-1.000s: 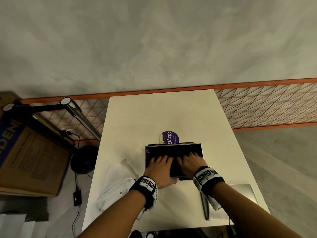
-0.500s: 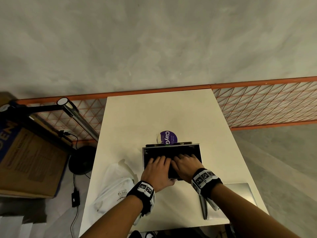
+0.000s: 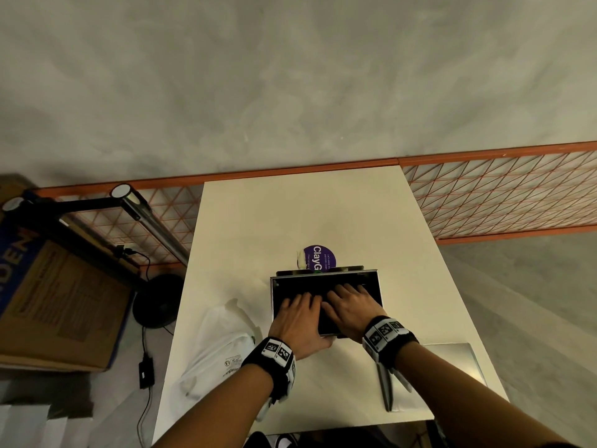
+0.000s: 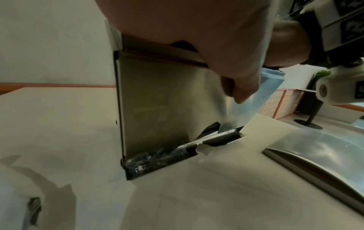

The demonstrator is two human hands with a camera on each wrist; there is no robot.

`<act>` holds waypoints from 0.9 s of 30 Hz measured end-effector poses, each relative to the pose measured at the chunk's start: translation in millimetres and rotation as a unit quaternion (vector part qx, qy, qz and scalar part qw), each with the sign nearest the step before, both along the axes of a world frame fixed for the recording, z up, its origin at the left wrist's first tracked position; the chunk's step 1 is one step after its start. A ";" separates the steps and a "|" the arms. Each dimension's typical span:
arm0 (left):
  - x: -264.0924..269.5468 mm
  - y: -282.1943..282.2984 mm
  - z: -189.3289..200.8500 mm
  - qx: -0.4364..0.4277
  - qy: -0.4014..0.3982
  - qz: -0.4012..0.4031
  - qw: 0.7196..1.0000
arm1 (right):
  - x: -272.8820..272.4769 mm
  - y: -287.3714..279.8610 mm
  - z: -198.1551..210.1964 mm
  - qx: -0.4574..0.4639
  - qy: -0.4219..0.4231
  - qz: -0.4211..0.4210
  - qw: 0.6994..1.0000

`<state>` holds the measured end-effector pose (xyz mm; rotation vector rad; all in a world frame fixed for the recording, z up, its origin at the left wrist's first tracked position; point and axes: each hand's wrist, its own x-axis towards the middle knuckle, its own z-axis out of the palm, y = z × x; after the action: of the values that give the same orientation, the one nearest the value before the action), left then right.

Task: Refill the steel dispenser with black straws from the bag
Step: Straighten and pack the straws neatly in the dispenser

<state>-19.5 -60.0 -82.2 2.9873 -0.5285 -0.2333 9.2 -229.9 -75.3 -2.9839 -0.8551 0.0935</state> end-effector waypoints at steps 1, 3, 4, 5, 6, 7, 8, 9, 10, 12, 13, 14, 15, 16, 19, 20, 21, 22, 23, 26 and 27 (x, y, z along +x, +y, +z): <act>0.0 0.0 0.0 0.000 -0.001 0.003 1.000 | 0.3 0.1 1.4 0.011 -0.010 -0.008 1.000; 1.2 -0.2 0.4 -0.005 -0.001 0.010 1.000 | -0.7 -0.3 7.0 0.026 -0.033 -0.047 0.998; 2.0 0.3 1.4 -0.007 -0.001 0.012 1.000 | -2.2 -1.4 10.7 0.033 -0.043 -0.072 0.996; 3.1 0.5 2.5 -0.008 -0.001 0.014 1.000 | -4.2 -4.4 13.4 0.043 -0.052 -0.092 0.994; 4.3 0.9 3.2 -0.009 -0.003 0.013 1.000 | -6.3 -8.9 14.1 0.059 -0.061 -0.105 0.991; 5.2 1.2 3.6 -0.009 -0.003 0.012 1.000 | -8.8 -15.0 13.7 0.090 -0.066 -0.115 0.987; 5.9 1.3 4.1 -0.010 -0.002 0.011 1.000 | -11.1 -21.5 12.9 0.135 -0.067 -0.122 0.981; 6.4 1.4 4.3 -0.011 -0.001 0.008 1.000 | -13.8 -27.1 11.9 0.182 -0.062 -0.126 0.973; 6.0 1.9 4.3 -0.013 0.000 0.005 1.000 | -16.7 -30.8 9.7 0.222 -0.056 -0.125 0.965; 5.3 2.8 3.6 -0.016 -0.002 0.001 1.000 | -21.8 -32.5 4.8 0.282 -0.041 -0.126 0.950; 4.9 3.1 3.4 -0.016 -0.003 -0.001 1.000 | -23.6 -31.0 3.2 0.312 -0.024 -0.135 0.940; 4.8 3.0 3.0 -0.015 -0.004 -0.003 1.000 | -24.5 -29.0 2.9 0.342 -0.005 -0.149 0.928; 5.0 3.0 2.5 -0.013 -0.005 -0.004 1.000 | -24.7 -26.9 3.1 0.367 0.009 -0.163 0.916; 5.5 2.9 2.3 -0.012 -0.004 -0.006 1.000 | -24.5 -24.5 4.2 0.386 0.018 -0.174 0.906; 8.6 2.5 3.3 0.001 0.003 -0.020 1.000 | -20.3 -18.3 5.6 0.411 0.048 -0.192 0.890; 9.7 2.6 3.1 0.005 0.005 -0.025 1.000 | -18.6 -16.3 4.7 0.403 0.057 -0.195 0.893; 10.1 2.6 2.9 0.008 0.006 -0.029 1.000 | -17.0 -14.1 3.6 0.389 0.062 -0.194 0.899; 10.2 2.4 3.1 0.010 0.005 -0.033 0.999 | -15.7 -12.4 2.3 0.358 0.058 -0.185 0.913; 9.9 2.2 3.0 0.013 0.005 -0.037 0.999 | -14.5 -10.4 1.4 0.296 0.046 -0.169 0.939; 8.6 1.4 2.6 0.018 0.008 -0.046 0.999 | -16.3 -2.5 3.5 0.030 0.018 -0.084 0.996; 8.0 1.2 2.6 0.015 0.009 -0.048 0.999 | -17.9 -0.7 6.0 -0.013 0.020 -0.075 0.997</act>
<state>-11.5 -58.7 -79.5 2.9887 -0.6719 -0.2763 -8.7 -230.7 -69.3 -3.0459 -0.6278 0.1609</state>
